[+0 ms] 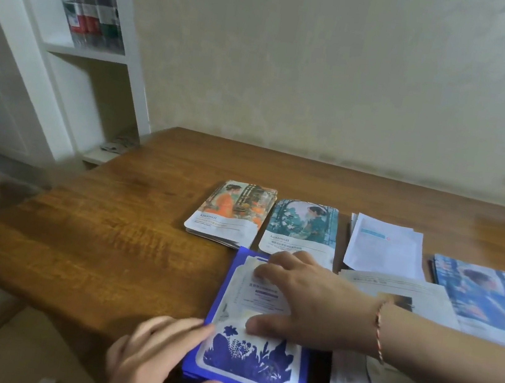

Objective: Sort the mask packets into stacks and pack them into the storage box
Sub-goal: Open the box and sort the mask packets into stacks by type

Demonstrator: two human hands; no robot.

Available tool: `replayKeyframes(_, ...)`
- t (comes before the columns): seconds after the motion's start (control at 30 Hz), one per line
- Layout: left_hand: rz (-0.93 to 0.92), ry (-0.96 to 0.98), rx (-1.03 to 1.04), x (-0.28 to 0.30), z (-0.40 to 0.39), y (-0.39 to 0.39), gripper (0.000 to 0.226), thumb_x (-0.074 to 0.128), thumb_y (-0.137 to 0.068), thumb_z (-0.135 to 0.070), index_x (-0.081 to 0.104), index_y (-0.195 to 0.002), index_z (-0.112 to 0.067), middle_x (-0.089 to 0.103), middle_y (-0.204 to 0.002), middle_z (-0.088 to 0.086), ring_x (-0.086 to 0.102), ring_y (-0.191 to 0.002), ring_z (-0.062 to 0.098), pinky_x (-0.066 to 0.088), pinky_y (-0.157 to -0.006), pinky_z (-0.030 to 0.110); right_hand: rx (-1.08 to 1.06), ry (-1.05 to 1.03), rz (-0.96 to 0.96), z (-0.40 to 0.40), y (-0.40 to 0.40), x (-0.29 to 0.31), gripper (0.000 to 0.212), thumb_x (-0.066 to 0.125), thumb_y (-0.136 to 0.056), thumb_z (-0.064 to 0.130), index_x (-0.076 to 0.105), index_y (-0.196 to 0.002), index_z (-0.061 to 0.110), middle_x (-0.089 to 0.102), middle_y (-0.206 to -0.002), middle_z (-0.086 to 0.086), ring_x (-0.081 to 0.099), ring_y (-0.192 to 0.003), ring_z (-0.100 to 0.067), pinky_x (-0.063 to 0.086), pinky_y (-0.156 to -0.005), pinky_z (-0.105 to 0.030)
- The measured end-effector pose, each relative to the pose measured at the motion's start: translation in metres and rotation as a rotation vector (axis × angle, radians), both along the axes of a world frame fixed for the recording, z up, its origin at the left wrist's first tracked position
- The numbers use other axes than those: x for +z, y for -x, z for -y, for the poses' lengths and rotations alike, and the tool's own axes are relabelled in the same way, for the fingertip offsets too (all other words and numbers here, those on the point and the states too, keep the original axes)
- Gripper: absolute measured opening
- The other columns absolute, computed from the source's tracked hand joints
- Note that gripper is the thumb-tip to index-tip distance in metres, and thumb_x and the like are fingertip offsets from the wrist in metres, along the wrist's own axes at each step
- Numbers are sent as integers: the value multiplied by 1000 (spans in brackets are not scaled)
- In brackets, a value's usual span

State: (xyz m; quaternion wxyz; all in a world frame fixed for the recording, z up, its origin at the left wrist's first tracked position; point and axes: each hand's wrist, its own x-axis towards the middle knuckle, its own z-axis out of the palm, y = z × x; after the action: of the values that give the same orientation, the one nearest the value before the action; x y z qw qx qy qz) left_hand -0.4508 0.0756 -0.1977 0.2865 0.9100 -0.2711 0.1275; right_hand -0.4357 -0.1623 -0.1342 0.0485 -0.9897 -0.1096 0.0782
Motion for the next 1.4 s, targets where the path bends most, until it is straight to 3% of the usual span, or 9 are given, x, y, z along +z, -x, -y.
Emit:
replayKeyframes(0.23,-132,-40,-11,-4,-6,-1,70,40,-65,-93,48,-123,-56,54,-123,-33,53,-114,9,47,-93,51,-10,-50,110,4,11,6,78,43,-81,75,33,-144,30,36,-146,7,34,-133,-16,39,-106,-38)
replayKeyframes(0.5,185,-174,-273,37,79,40,93,34,-68,-94,65,-125,-27,68,-104,-17,52,-119,19,28,-88,42,-650,-900,629,69,122,16,54,57,-72,63,48,-124,51,46,-123,39,46,-112,13,38,-91,-15)
replayKeyframes(0.63,15,-514,-337,52,108,45,117,22,-55,-103,46,-142,-29,69,-99,-18,56,-120,20,23,-92,51,-890,-1270,494,72,167,-24,60,61,-81,51,45,-138,42,46,-143,17,41,-128,4,34,-102,-23)
replayKeyframes(0.73,28,-558,-301,51,127,51,120,25,-54,-100,-9,-152,-40,53,-132,-20,25,-145,13,-4,-105,52,-867,-1415,384,72,187,-37,51,59,-93,28,46,-142,29,48,-141,15,48,-115,6,40,-78,-3)
replayKeyframes(0.87,-47,-543,-348,49,124,55,119,47,-37,-94,52,-134,-24,67,-78,-19,71,-94,10,27,-92,49,-708,-1507,219,58,182,-33,35,57,-95,21,56,-125,40,64,-124,17,61,-108,3,51,-91,-22)
replayKeyframes(1.03,91,-338,-361,77,118,36,89,8,-73,-93,30,-145,-46,66,-97,-31,65,-101,-1,34,-87,26,-783,-1420,376,87,175,-15,77,65,-73,49,39,-144,34,48,-133,32,48,-113,18,34,-96,-9)
replayKeyframes(1.17,-618,470,-460,110,170,-23,96,47,-59,-95,42,-140,-44,49,-139,-30,44,-127,-11,36,-107,22,-844,-1541,317,140,113,7,75,64,-76,62,39,-144,39,33,-150,19,36,-137,-6,29,-109,-30)
replayKeyframes(1.27,-996,558,-546,104,212,-63,103,52,-69,-74,21,-154,-25,24,-160,-8,29,-142,6,25,-116,30,-772,-1525,221,173,66,-21,91,68,-53,78,58,-129,29,42,-150,0,23,-145,-19,15,-120,-41)
replayKeyframes(1.4,-1145,468,-509,92,244,-99,94,43,-74,-75,12,-154,-35,14,-156,-25,18,-142,-1,15,-120,31,-865,-1510,66,190,27,-26,54,59,-79,61,68,-116,22,66,-123,2,44,-135,-22,28,-116,-42)
